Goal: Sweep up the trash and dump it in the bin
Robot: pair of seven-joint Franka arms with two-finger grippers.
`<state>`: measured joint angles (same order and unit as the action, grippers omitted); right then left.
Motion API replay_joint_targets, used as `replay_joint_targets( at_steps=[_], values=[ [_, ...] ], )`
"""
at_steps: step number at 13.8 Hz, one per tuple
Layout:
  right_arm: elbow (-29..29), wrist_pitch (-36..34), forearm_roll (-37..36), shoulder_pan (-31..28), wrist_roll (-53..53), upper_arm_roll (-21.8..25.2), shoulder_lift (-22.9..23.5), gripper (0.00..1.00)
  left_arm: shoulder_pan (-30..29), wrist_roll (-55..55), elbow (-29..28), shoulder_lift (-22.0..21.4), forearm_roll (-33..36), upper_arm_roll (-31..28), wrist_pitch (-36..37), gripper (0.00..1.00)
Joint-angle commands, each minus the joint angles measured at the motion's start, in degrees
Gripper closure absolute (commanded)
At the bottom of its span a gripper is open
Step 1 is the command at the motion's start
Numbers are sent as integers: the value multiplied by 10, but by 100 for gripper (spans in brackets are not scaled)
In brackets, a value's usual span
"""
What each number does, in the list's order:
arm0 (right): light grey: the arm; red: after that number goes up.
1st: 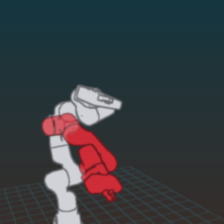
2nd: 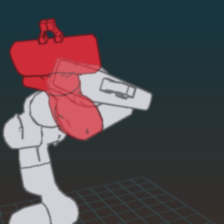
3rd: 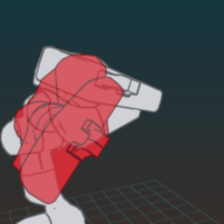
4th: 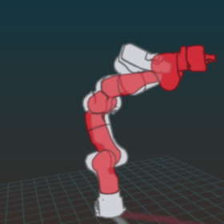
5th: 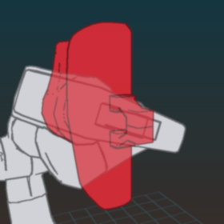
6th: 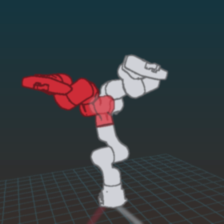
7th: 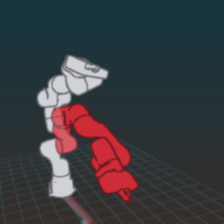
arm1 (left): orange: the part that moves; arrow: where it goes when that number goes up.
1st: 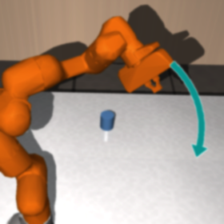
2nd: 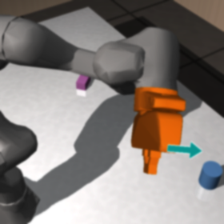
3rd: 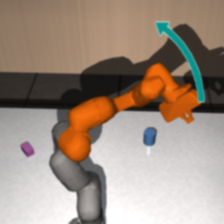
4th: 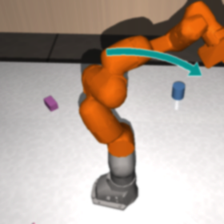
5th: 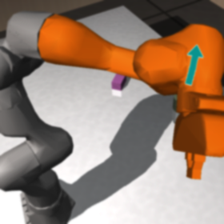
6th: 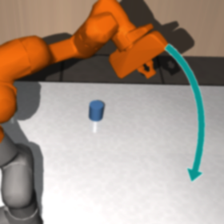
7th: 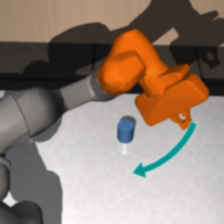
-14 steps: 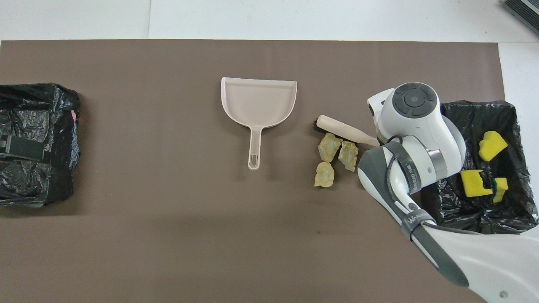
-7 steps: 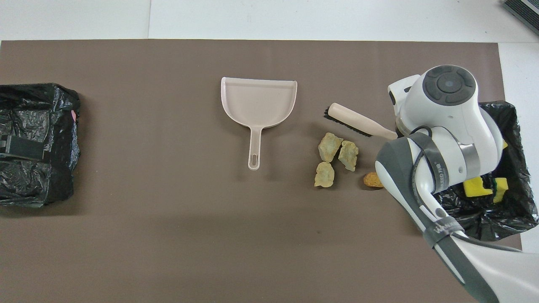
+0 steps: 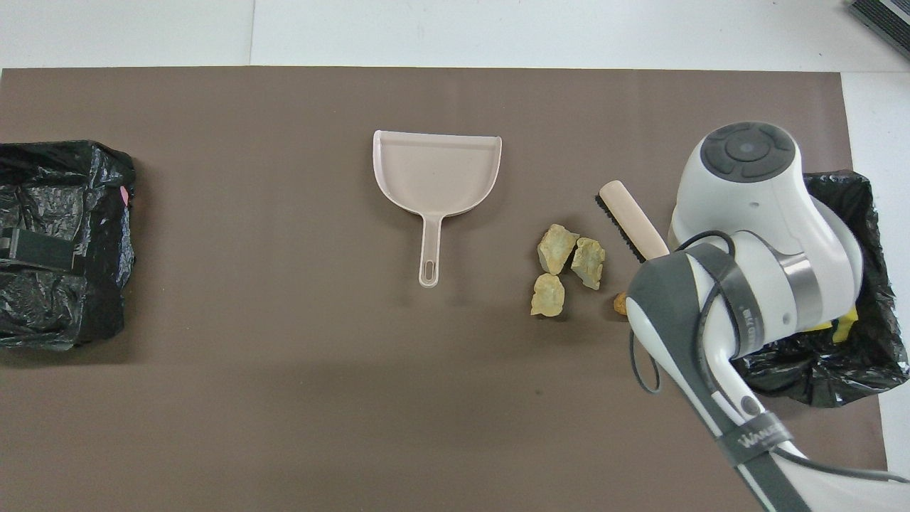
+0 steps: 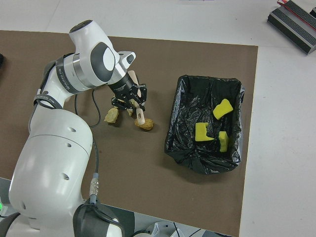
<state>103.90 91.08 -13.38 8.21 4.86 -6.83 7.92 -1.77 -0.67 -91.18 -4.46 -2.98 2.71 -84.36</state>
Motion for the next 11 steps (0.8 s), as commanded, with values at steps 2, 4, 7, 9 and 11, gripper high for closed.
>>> replay_joint_targets(
  at_steps=[2, 4, 7, 9, 11],
  values=[
    [21, -40, 76, 36, -258, -1, -28, 100, -5, -1, -9, -9, 9, 4, -4, 0],
    [51, -43, 126, 42, -373, -1, -48, 100, -5, 0, -9, -10, 9, 4, -4, 0],
    [151, -22, 154, 43, -463, -1, -107, 100, -5, 0, -8, -10, 9, 4, -4, 0],
    [239, 21, 154, 40, -464, 0, -162, 100, -5, 0, -9, -10, 9, 4, -4, 0],
    [343, 96, 153, 33, -443, 1, -224, 100, -5, -1, -9, -9, 9, 4, -4, 0]
  ],
)
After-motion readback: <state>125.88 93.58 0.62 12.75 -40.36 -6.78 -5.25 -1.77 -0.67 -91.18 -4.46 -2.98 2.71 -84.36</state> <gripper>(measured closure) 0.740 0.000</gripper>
